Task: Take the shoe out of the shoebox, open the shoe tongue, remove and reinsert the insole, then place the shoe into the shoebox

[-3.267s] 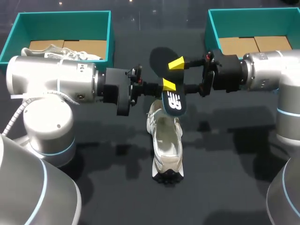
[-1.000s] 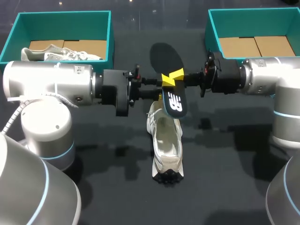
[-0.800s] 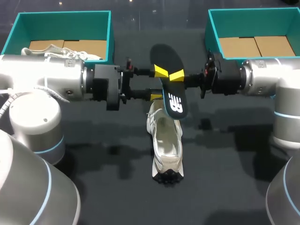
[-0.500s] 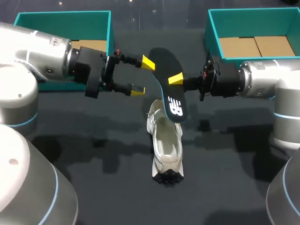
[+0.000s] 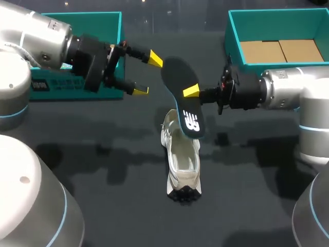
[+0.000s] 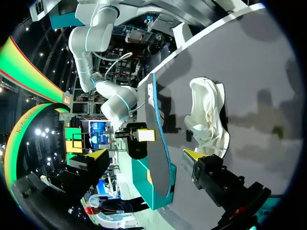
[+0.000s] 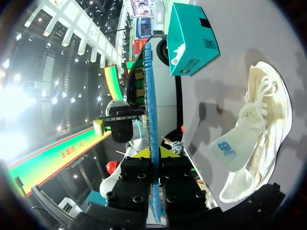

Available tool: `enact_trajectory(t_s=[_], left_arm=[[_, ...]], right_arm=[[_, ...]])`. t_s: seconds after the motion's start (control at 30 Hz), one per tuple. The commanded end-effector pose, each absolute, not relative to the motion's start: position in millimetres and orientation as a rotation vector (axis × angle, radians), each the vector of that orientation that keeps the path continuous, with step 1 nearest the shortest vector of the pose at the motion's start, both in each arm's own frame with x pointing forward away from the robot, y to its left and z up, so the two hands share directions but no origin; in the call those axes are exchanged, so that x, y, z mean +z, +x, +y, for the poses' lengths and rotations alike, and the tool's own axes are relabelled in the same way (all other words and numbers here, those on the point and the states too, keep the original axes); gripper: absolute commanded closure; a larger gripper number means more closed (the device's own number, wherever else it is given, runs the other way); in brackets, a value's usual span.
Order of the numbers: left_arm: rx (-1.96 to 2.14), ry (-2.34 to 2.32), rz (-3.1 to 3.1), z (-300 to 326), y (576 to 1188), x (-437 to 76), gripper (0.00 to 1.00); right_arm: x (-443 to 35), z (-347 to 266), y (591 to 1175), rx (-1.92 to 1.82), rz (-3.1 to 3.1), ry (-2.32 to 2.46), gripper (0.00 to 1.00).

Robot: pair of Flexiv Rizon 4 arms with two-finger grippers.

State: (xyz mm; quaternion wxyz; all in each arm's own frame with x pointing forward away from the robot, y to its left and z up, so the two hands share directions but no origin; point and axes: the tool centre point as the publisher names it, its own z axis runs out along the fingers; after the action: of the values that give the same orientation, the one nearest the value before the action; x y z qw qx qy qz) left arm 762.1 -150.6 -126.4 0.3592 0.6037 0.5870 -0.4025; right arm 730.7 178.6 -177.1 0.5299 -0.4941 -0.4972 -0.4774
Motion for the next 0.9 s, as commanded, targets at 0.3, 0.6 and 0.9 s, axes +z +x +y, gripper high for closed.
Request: enact_trajectory(t_s=[0.3, 0.6, 0.9], left_arm=[[-0.805, 1.85, 1.777, -154.4, 784.0, -108.3, 0.0], [-0.746, 1.884, 1.94, -175.1, 803.7, -95.1, 0.0], [-0.574, 1.889, 2.224, -188.7, 819.9, -92.3, 0.0]], right_arm=[[-188.6, 180.0, 725.9, -1.137, -1.178, -1.188, 1.0], [-188.6, 180.0, 725.9, -1.137, -1.178, -1.188, 1.0], [-188.6, 180.0, 725.9, -1.137, -1.178, -1.188, 1.0]])
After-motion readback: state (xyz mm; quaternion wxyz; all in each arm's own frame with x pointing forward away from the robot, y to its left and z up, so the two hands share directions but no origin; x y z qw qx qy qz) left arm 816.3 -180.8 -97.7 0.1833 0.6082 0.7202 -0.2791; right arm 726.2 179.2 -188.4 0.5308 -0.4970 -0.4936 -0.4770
